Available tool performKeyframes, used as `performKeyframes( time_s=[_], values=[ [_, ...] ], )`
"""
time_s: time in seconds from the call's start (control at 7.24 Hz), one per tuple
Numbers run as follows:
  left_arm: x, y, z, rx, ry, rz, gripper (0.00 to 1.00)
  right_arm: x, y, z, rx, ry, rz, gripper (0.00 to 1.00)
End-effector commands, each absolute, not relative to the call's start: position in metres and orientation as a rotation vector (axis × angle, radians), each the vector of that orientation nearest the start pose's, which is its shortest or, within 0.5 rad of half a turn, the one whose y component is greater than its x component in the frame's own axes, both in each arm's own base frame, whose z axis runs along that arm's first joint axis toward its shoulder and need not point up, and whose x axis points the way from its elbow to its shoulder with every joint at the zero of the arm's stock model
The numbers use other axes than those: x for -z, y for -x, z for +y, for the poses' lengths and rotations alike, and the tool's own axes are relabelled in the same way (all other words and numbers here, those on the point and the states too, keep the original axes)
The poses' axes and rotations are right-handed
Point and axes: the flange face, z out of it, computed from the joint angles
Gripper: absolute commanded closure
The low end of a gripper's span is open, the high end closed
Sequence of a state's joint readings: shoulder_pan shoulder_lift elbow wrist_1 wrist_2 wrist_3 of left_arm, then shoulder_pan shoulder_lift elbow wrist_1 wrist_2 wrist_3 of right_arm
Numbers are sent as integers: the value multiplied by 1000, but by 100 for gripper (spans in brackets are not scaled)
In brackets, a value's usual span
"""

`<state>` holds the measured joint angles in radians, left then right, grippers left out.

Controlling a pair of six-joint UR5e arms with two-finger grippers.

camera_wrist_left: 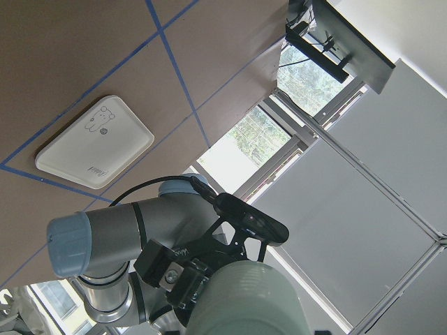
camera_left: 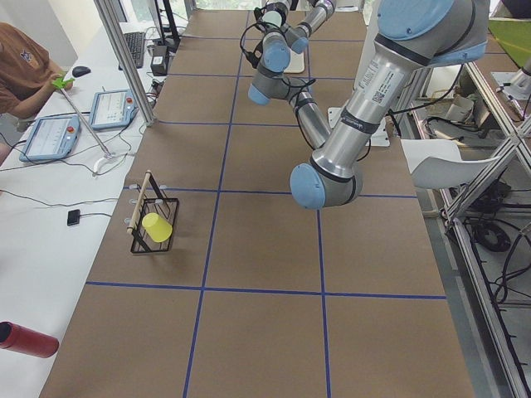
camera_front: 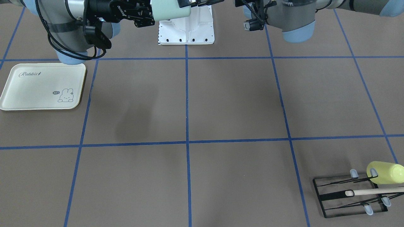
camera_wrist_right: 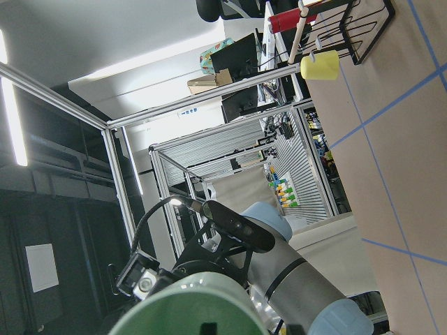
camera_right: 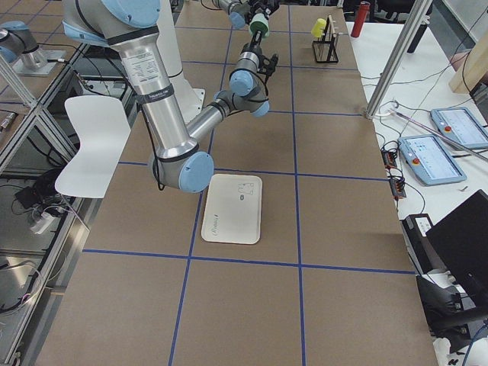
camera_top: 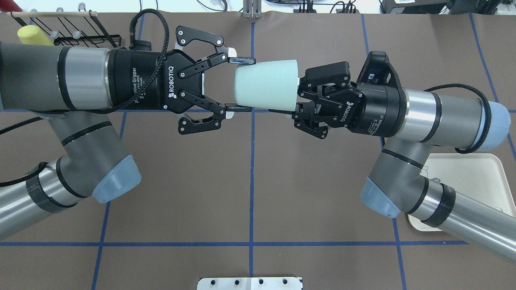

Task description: Left arm grabs green cup and hands to right arm on tray

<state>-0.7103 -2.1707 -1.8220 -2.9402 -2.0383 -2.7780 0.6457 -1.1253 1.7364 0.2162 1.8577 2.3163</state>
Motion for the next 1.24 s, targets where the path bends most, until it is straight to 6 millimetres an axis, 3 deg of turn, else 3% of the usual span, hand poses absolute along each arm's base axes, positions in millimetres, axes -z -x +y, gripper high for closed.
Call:
performKeyframes(
  time_s=[0.0,0.14,0.28,0.41,0.69,0.97,1.1],
  values=[
    [-86,-329,-398,587,788,2054,100,-183,332,-382,-328,252,-2368,91],
    [-86,-328,-399,587,783,2056,75,-183,331,-381,-328,252,-2368,100],
    [-84,-329,-398,583,782,2059,11,-183,332,-381,-327,255,-2369,100],
    [-81,-326,-396,577,781,2064,0,-184,332,-380,-328,257,-2368,100],
    [-83,-318,-393,562,770,2066,0,-183,331,-380,-347,278,-2373,100],
    [-107,-295,-389,591,734,2062,0,-193,324,-378,-363,280,-2361,100],
    [-117,-282,-399,609,684,2047,0,-207,318,-375,-377,273,-2341,100]
  ],
)
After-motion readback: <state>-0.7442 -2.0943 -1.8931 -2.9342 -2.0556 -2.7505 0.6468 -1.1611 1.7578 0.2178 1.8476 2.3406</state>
